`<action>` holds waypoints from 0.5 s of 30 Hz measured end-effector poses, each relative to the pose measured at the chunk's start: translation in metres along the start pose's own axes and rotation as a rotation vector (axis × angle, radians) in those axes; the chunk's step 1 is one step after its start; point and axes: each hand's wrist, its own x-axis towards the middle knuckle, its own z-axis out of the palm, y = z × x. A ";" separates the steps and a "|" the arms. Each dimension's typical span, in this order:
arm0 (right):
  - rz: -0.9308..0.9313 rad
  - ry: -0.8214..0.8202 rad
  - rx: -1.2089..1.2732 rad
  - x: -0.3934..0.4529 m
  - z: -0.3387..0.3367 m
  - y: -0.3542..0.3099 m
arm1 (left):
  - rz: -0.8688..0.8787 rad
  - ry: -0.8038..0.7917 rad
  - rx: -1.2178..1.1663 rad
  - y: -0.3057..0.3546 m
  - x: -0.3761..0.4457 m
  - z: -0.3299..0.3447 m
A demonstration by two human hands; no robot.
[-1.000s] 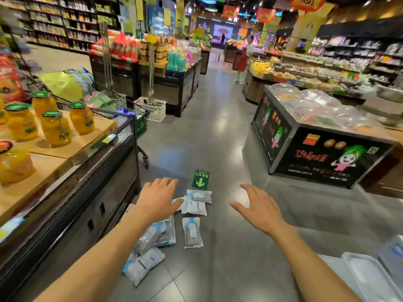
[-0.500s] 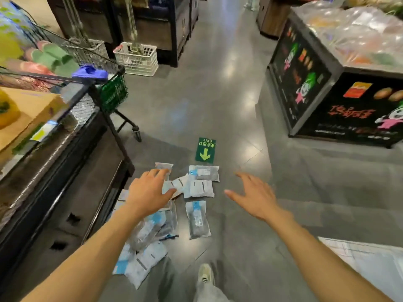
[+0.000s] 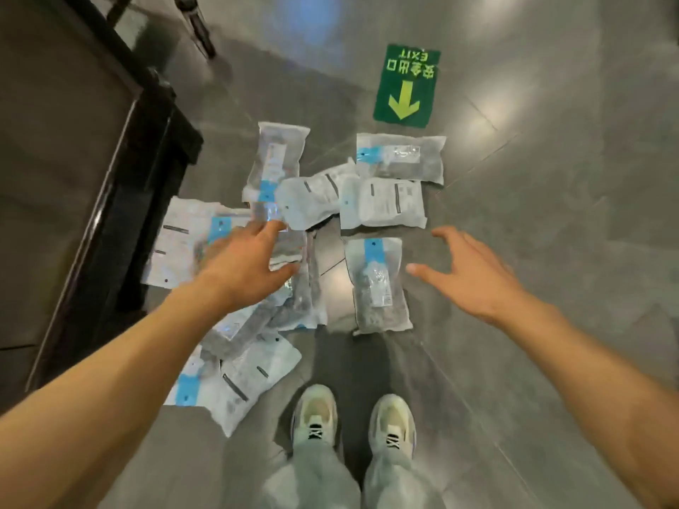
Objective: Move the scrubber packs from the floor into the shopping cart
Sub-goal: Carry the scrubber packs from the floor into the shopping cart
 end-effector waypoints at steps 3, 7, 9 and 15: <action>0.041 -0.029 0.031 0.044 0.063 0.014 | -0.079 -0.058 0.019 -0.041 0.027 0.057; 0.092 -0.060 0.060 0.096 0.132 0.028 | -0.209 -0.141 -0.045 -0.091 0.060 0.120; 0.121 -0.071 0.081 0.117 0.159 0.035 | -0.256 -0.182 -0.101 -0.109 0.074 0.147; 0.294 -0.054 0.278 0.160 0.219 0.054 | -0.266 -0.225 0.005 -0.137 0.097 0.213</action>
